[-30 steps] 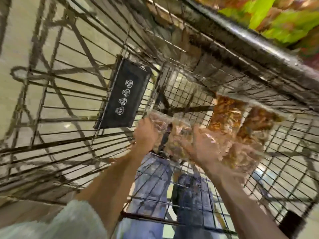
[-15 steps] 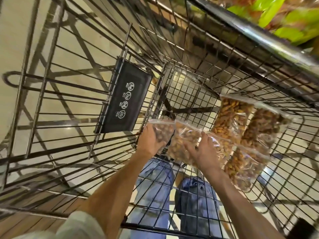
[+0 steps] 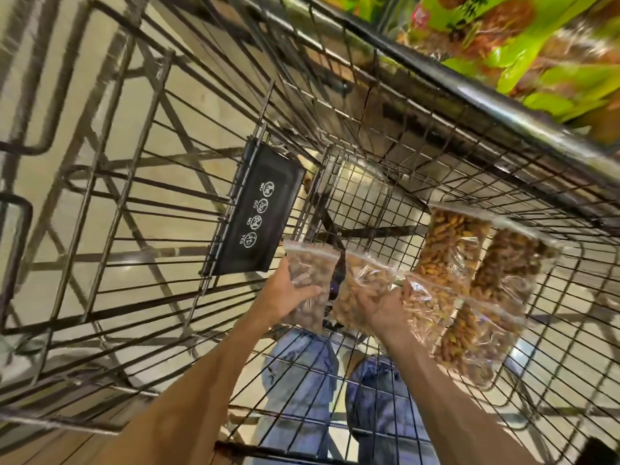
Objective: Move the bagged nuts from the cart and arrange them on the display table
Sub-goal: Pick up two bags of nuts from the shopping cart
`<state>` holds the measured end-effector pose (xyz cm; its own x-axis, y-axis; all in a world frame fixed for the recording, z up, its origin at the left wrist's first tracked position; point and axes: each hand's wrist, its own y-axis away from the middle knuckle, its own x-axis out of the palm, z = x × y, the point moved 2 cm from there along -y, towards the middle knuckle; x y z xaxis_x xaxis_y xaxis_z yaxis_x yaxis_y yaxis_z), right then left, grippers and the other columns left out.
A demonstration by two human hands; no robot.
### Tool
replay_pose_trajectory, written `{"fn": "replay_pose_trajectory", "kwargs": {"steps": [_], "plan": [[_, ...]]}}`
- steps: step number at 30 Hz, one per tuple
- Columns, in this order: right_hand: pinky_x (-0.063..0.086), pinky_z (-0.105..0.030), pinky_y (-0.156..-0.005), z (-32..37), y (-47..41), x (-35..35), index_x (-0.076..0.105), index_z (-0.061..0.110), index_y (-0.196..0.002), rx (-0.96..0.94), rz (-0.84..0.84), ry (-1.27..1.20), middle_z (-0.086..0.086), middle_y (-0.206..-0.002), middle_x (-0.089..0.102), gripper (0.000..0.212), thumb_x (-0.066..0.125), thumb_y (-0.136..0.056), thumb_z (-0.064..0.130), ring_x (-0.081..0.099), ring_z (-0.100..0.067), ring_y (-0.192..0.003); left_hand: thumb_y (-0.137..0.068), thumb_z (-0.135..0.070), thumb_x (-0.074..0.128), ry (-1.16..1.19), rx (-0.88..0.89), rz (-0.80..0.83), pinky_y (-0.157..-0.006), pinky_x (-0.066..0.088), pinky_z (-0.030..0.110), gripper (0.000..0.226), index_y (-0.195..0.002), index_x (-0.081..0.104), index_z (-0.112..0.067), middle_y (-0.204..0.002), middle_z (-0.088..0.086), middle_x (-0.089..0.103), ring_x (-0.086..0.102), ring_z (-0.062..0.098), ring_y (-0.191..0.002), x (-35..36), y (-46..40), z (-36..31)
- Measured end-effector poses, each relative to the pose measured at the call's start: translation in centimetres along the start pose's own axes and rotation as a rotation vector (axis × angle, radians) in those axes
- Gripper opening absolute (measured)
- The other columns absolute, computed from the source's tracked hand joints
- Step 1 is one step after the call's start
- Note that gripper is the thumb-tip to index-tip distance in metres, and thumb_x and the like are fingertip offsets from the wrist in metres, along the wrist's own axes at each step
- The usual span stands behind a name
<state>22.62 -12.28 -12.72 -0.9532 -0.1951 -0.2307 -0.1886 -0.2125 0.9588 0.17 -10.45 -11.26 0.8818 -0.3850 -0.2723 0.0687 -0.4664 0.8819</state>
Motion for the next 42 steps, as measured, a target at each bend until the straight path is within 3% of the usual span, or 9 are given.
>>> {"fn": "replay_pose_trajectory", "kwargs": {"steps": [2,5,8,14,18,29,34,38,42], "plan": [[0.065,-0.05,-0.087,-0.6,-1.8,0.8,0.053,0.006,-0.115,-0.024,-0.08,0.129,-0.01,-0.118,0.06,0.064,0.068,-0.09,0.063,0.067,-0.027,-0.099,-0.079,-0.03,0.092,0.026,-0.016,0.007,-0.102,0.057,0.05,0.066,-0.129,0.048,-0.034,-0.116,-0.012,0.071,0.07,0.016,-0.111,-0.3,0.2,0.3],[0.06,-0.053,-0.097,-3.0,-6.2,1.7,0.047,0.014,-0.138,-0.002,-0.184,0.154,-0.014,-0.132,0.058,0.086,0.08,-0.079,0.067,0.065,-0.034,-0.114,-0.071,-0.04,0.094,0.058,-0.045,-0.015,-0.105,0.055,0.055,0.074,-0.131,0.051,-0.033,-0.122,-0.007,0.072,0.07,0.02,-0.114,-0.3,0.0,0.5],[0.066,-0.046,-0.084,0.9,-1.7,1.6,0.068,0.016,-0.113,-0.088,-0.103,0.017,-0.002,-0.106,0.077,0.046,0.085,-0.085,0.048,0.076,-0.023,-0.089,-0.071,-0.041,0.095,0.064,-0.045,-0.019,-0.11,0.051,0.053,0.079,-0.136,0.052,-0.028,-0.126,-0.006,0.071,0.068,0.02,-0.118,-0.4,-0.1,0.5],[0.063,-0.042,-0.081,2.3,2.3,0.1,0.054,0.033,-0.096,-0.18,0.075,-0.211,-0.006,-0.1,0.078,0.027,0.081,-0.092,0.032,0.077,-0.026,-0.09,-0.072,-0.052,0.089,0.071,-0.058,-0.042,-0.11,0.05,0.055,0.084,-0.142,0.046,-0.034,-0.133,-0.007,0.068,0.067,0.024,-0.121,-1.5,1.1,-0.4],[0.065,-0.032,-0.068,3.8,6.3,-2.1,0.066,0.012,-0.116,-0.274,0.096,-0.148,-0.011,-0.094,0.08,0.02,0.073,-0.098,0.019,0.08,-0.024,-0.077,-0.083,-0.039,0.088,0.157,-0.056,-0.062,-0.105,0.051,0.05,0.072,-0.141,0.046,-0.031,-0.127,-0.008,0.066,0.066,0.02,-0.113,-2.4,4.1,-2.5],[0.061,-0.031,-0.068,7.4,22.3,-9.3,0.059,0.019,-0.09,-0.472,0.082,-0.18,-0.004,-0.087,0.071,0.016,0.07,-0.1,0.013,0.07,-0.017,-0.075,-0.092,-0.017,0.08,0.209,0.191,-0.068,-0.055,0.036,-0.004,0.053,-0.123,0.041,-0.035,-0.095,-0.025,0.053,0.052,-0.009,-0.084,-5.1,18.9,-10.6],[0.063,-0.042,-0.086,4.8,27.5,-13.3,0.072,0.023,-0.103,-0.563,-0.031,-0.25,0.005,-0.09,0.082,0.019,0.083,-0.09,0.031,0.078,-0.022,-0.093,-0.086,-0.018,0.087,0.201,0.304,-0.041,-0.081,0.052,0.008,0.054,-0.13,0.056,-0.02,-0.119,-0.004,0.07,0.067,0.02,-0.112,-4.2,23.1,-13.5],[0.065,-0.053,-0.088,-1.0,30.0,-17.1,0.071,0.023,-0.108,-0.527,-0.096,-0.386,0.0,-0.091,0.082,0.023,0.083,-0.091,0.031,0.08,-0.021,-0.086,-0.068,-0.065,0.089,0.041,0.415,0.1,-0.123,0.036,0.048,0.118,-0.164,0.03,-0.028,-0.162,-0.004,0.045,0.043,0.022,-0.149,-0.6,26.8,-16.9],[0.062,-0.054,-0.096,-8.9,30.4,-21.0,0.061,0.032,-0.137,-0.541,-0.213,-0.522,0.0,-0.119,0.078,0.078,0.09,-0.072,0.064,0.078,-0.023,-0.105,-0.084,-0.041,0.085,-0.045,0.54,0.236,-0.116,0.032,0.03,0.1,-0.162,0.024,-0.03,-0.155,-0.016,0.038,0.039,0.008,-0.14,5.1,30.9,-19.9]]}}
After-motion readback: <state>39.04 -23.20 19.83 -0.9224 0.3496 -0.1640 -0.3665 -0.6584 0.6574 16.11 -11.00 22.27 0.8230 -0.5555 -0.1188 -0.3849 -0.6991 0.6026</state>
